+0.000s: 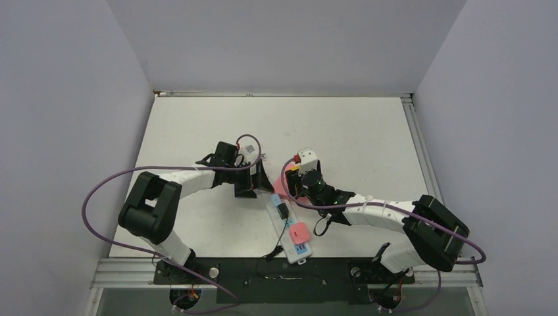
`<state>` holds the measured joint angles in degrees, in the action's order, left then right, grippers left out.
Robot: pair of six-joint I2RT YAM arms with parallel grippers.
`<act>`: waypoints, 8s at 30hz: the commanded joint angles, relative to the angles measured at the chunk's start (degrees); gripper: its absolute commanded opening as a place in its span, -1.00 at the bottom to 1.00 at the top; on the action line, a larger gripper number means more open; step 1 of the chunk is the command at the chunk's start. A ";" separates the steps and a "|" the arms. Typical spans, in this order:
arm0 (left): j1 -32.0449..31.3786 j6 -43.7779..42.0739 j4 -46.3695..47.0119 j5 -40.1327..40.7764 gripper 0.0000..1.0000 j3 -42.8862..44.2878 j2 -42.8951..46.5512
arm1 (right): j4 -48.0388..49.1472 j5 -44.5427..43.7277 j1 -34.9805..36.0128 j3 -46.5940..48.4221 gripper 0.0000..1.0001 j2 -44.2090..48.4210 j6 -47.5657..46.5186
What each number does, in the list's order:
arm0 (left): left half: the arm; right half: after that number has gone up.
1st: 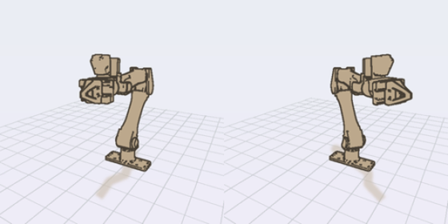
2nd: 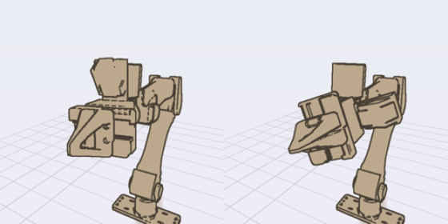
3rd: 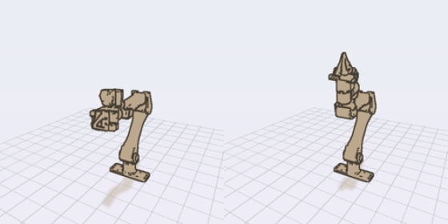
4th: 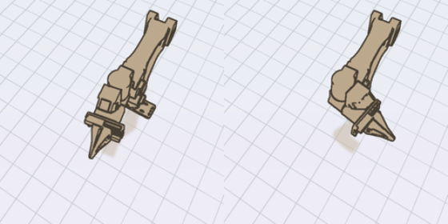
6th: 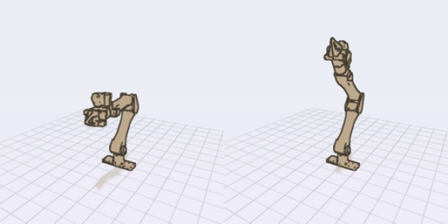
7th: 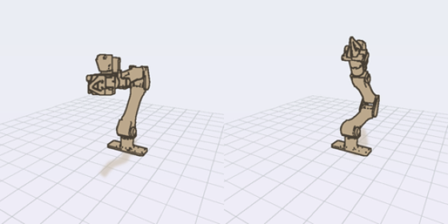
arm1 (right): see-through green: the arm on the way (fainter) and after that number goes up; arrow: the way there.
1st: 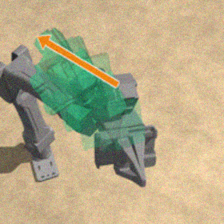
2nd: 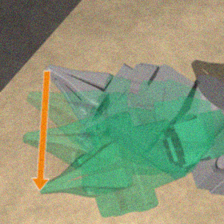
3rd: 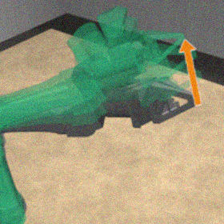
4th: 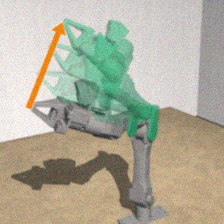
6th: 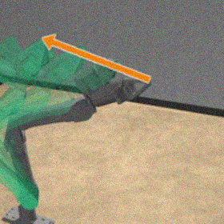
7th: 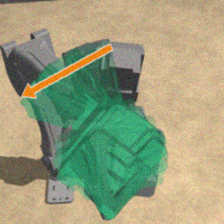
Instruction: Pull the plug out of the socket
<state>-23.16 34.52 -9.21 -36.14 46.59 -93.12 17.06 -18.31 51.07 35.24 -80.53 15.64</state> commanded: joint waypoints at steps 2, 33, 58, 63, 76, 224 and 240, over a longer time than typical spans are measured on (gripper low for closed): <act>-0.05 -0.57 0.21 2.19 0.94 1.02 -1.33 | 7.49 -4.21 1.93 0.18 -0.89 2.42 0.14; -6.30 -7.21 -8.80 12.56 0.18 6.20 -9.25 | 4.87 -2.08 -1.15 -0.90 -0.89 4.20 7.07; -7.87 -8.69 -10.73 13.64 0.16 7.77 -10.48 | 2.90 -7.44 -0.29 -0.37 -0.89 4.52 4.14; -7.87 -8.88 -10.65 13.49 0.16 7.78 -10.32 | 3.18 -10.96 2.18 0.02 -0.89 4.77 0.57; -7.96 -8.94 -10.89 13.77 0.15 8.00 -10.94 | 7.44 -9.54 3.68 -2.85 -0.89 8.87 0.39; 0.61 -8.35 -4.57 1.80 0.93 7.79 0.69 | 28.21 75.74 -35.54 -3.14 -0.79 -15.49 31.84; 3.52 -0.55 8.33 -10.29 0.84 3.14 1.80 | 63.61 74.47 -35.45 -5.13 -0.89 -18.76 55.65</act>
<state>-19.66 32.73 -5.10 -43.83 49.74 -90.91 68.47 55.20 15.38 29.12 -99.20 67.59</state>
